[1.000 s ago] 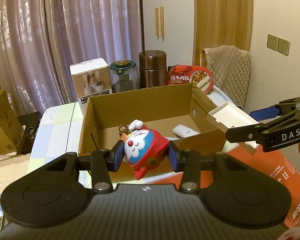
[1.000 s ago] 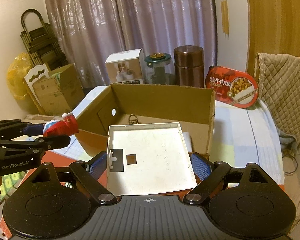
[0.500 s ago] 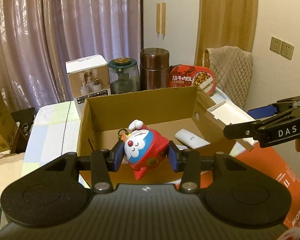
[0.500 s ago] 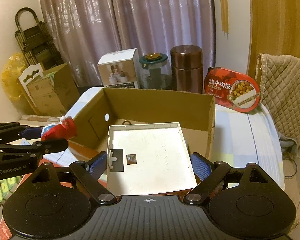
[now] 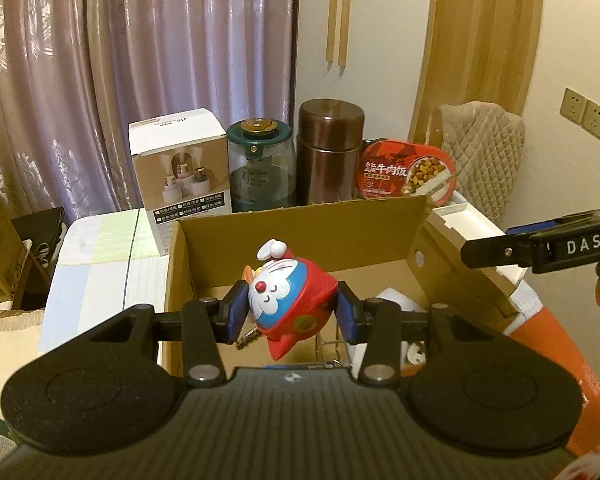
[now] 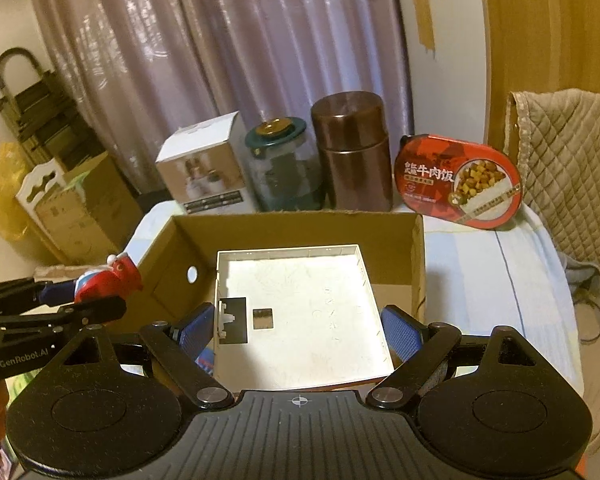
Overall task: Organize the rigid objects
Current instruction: 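Lower the Doraemon figure into the box and open the left tool while the right tool releases the tray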
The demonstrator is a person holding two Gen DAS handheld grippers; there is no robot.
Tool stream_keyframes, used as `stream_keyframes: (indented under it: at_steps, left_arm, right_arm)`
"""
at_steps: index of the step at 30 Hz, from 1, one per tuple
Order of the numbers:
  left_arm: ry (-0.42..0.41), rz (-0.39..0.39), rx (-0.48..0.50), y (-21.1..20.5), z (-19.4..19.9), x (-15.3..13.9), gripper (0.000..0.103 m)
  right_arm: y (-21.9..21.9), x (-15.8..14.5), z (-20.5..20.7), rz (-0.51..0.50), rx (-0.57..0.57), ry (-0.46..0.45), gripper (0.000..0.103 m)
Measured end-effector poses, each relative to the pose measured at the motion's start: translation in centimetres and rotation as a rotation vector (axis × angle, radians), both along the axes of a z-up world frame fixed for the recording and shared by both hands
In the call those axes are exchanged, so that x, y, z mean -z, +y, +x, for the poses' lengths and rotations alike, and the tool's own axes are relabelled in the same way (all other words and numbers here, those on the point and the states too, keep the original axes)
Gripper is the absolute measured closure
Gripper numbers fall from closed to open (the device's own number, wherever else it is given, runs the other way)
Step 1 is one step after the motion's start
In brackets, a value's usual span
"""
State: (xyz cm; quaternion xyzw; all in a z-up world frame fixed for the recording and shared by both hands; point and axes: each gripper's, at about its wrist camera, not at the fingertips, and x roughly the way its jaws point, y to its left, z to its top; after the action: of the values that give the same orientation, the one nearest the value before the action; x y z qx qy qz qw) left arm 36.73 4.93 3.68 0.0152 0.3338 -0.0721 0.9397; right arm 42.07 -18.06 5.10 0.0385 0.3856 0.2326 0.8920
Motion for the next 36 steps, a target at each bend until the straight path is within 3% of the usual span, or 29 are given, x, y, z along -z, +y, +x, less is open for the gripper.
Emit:
stream_keyframes:
  at_steps: [20,36]
  left_arm:
    - [0.126,0.028,-0.02,0.8,3.8,5.9,0.063]
    - [0.158,0.006,-0.025,1.2,4.7,7.6,0.063]
  right_arm:
    - [1.0,4.4,3.2,-0.024,0.036,0.098,0.017]
    - [1.1,5.7,4.0,-0.028,0.056,0.116,0.017]
